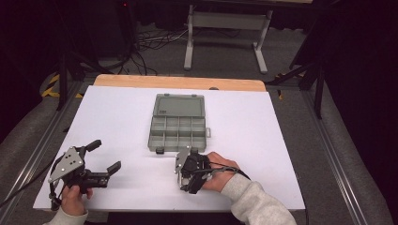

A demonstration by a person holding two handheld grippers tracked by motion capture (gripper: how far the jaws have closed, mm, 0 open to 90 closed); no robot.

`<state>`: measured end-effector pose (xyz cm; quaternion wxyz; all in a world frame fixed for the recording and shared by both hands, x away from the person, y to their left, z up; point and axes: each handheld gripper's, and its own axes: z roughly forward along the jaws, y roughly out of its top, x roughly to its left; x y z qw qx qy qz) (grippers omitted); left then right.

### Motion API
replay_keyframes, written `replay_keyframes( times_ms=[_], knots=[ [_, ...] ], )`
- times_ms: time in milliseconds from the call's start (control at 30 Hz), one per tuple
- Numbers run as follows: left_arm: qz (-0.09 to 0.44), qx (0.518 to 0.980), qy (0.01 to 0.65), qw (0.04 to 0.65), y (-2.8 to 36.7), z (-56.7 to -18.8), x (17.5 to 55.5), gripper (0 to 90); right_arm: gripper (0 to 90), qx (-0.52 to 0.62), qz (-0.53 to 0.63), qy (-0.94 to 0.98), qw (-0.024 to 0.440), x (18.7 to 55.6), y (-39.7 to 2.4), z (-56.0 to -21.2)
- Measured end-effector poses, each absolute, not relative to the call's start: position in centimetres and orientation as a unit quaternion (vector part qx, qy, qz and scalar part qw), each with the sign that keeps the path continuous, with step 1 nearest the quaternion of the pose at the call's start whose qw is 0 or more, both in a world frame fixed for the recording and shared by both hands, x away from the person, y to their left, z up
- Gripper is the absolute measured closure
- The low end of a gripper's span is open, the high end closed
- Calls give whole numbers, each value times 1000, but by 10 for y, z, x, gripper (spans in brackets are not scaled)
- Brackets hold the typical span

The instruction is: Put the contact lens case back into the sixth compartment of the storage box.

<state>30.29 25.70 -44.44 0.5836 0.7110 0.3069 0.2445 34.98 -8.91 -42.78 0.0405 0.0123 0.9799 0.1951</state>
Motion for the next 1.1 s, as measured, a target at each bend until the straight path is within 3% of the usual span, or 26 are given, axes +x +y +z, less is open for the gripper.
replay_keyframes(
  times_ms=[1100],
  knots=[
    [246, 711, 307, 584, 257, -444, 303, 3, 264, 48, 338, 935, 97, 363, -108, -383]
  ],
)
